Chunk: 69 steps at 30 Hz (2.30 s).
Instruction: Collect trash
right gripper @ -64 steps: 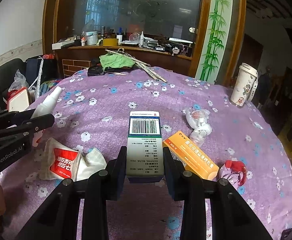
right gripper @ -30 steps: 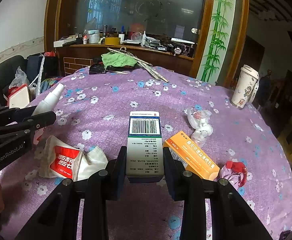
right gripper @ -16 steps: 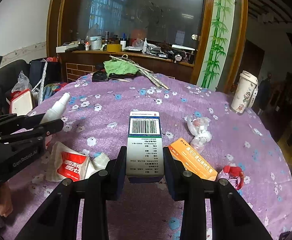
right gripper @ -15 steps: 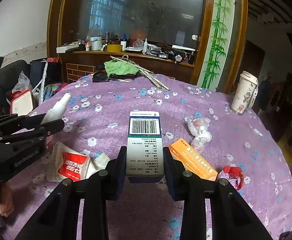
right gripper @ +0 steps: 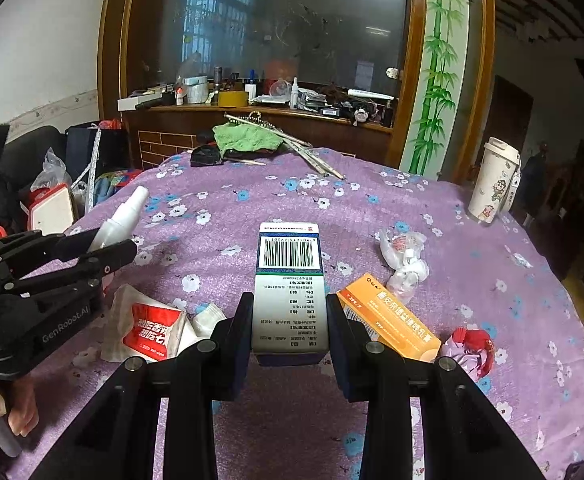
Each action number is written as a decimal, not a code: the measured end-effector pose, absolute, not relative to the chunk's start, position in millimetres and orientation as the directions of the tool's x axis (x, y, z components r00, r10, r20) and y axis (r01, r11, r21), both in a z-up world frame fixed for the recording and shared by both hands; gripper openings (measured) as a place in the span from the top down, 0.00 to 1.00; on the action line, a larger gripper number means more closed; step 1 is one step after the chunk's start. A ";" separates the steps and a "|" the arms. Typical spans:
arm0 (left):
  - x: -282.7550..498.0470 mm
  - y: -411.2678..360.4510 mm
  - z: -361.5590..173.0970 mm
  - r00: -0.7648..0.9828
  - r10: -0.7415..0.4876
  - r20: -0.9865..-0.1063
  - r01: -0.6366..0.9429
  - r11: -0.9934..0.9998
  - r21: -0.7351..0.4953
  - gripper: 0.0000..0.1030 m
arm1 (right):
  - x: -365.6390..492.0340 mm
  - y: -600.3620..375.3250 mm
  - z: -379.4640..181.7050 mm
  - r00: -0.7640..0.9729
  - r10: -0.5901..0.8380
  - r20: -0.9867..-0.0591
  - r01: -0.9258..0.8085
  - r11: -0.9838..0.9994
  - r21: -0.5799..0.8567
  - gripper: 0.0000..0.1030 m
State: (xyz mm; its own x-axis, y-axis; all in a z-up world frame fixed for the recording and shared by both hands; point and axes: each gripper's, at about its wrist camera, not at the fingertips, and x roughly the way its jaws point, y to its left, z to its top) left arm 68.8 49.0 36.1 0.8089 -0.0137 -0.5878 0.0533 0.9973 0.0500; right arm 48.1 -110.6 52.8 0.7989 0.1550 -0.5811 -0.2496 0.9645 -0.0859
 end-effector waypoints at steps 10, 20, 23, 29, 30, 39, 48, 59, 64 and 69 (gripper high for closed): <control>57.4 47.8 51.9 0.806 0.004 -0.592 0.054 0.995 0.081 0.72 | 46.5 -116.0 57.8 0.793 0.193 -0.578 -0.263 0.964 -0.039 0.64; 29.1 59.8 74.1 0.827 0.000 -0.563 0.045 0.997 0.067 0.72 | 40.1 -113.7 73.2 0.785 0.264 -0.560 -0.303 0.953 0.024 0.64; 18.9 65.9 79.7 0.834 -0.004 -0.551 0.045 0.997 0.061 0.72 | 35.2 -110.5 77.8 0.783 0.269 -0.561 -0.308 0.951 0.025 0.64; 3.2 77.8 83.7 0.834 -0.007 -0.552 0.041 0.998 0.049 0.72 | 20.1 -107.3 83.4 0.769 0.298 -0.566 -0.323 0.945 0.057 0.64; -0.1 80.2 84.6 0.835 -0.008 -0.550 0.041 0.998 0.048 0.72 | 17.4 -106.4 83.7 0.769 0.297 -0.566 -0.323 0.945 0.058 0.64; -22.5 90.7 94.9 0.846 -0.014 -0.533 0.042 0.998 0.041 0.72 | -8.1 -92.5 90.4 0.762 0.321 -0.563 -0.346 0.936 0.066 0.64; -40.4 96.7 98.4 0.848 -0.025 -0.529 0.043 0.999 0.023 0.72 | -20.1 -83.7 94.2 0.753 0.341 -0.562 -0.362 0.929 0.078 0.64; -48.7 111.6 95.0 0.838 -0.016 -0.546 0.018 1.000 -0.002 0.72 | -27.9 -82.0 96.3 0.728 0.388 -0.566 -0.387 0.913 0.129 0.64; -51.3 122.6 96.8 0.838 -0.013 -0.546 0.007 1.000 -0.013 0.72 | -27.9 -73.9 97.0 0.711 0.409 -0.571 -0.407 0.903 0.140 0.64; -57.2 135.1 98.6 0.840 0.001 -0.543 -0.012 1.000 -0.016 0.72 | -26.7 -53.7 99.6 0.683 0.443 -0.581 -0.448 0.882 0.147 0.64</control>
State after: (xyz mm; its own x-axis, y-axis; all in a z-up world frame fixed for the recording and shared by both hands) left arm -57.2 135.1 98.6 0.8397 0.0013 -0.5430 -0.0117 0.9998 -0.0156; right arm -26.7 -53.7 99.6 0.6828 0.4435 -0.5806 -0.4481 0.8819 0.1466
